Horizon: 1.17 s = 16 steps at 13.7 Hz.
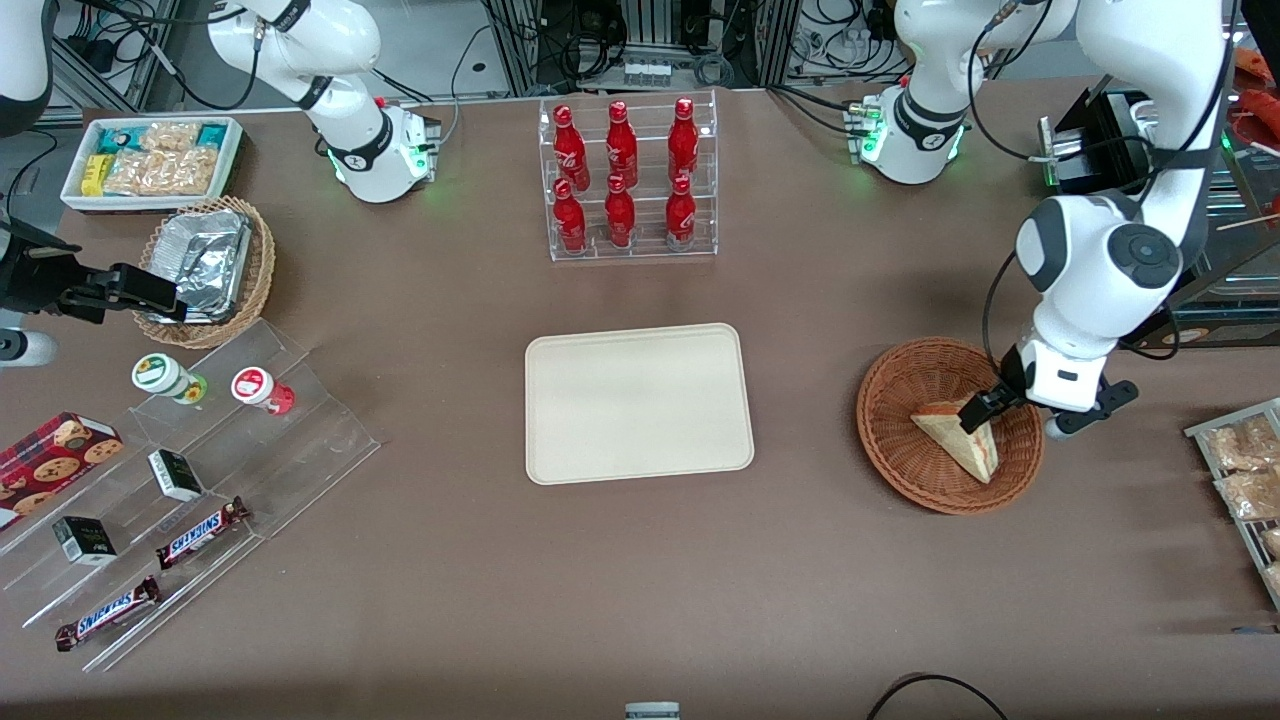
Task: Place sandwich from basket to tray
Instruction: 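Move the open left gripper down over the sandwich in the wicker basket, then close the left gripper on the wrapped sandwich and lift it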
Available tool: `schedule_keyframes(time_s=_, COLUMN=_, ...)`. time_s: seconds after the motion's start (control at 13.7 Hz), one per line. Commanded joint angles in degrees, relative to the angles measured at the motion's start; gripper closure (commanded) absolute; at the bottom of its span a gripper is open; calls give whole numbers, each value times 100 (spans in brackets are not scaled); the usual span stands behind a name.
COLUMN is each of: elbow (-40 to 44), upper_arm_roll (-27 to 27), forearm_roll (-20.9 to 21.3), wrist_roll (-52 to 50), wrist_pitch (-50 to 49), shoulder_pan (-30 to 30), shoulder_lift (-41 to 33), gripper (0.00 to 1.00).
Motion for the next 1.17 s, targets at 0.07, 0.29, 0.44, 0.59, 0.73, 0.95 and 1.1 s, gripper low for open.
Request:
schedule_keyframes(time_s=0.07, elbow=-75, upper_arm_roll=18, forearm_roll=-78, wrist_roll=-105, wrist_pitch=250, shoulder_pan=-30, shoulder_lift=174, gripper=0)
schedule_keyframes(time_s=0.29, elbow=-101, upper_arm_roll=18, forearm_roll=-96, wrist_roll=-166, wrist_pitch=461, shoulder_pan=-30, shoulder_lift=421, gripper=0)
schedule_keyframes(time_s=0.44, elbow=-93, upper_arm_roll=18, forearm_roll=-96, wrist_roll=-368, wrist_pitch=470, shoulder_pan=-38, shoulder_lift=535, gripper=0)
schedule_keyframes(time_s=0.59, elbow=-66, upper_arm_roll=1, forearm_roll=-105, wrist_roll=-447, wrist_pitch=470, shoulder_pan=-38, shoulder_lift=623, gripper=16)
schedule_keyframes(time_s=0.73, elbow=-40, upper_arm_roll=-95, forearm_roll=-96, wrist_roll=-763, wrist_pitch=470, shoulder_pan=-47, shoulder_lift=684, gripper=81)
schedule_keyframes(time_s=0.95, elbow=83, upper_arm_roll=-131, forearm_roll=-61, wrist_roll=-764, wrist_pitch=366, shoulder_pan=-56, shoulder_lift=615, gripper=100)
schedule_keyframes(time_s=1.1, elbow=275, upper_arm_roll=-193, forearm_roll=-17, wrist_roll=-721, wrist_pitch=-71, shoulder_pan=-56, shoulder_lift=413, gripper=100)
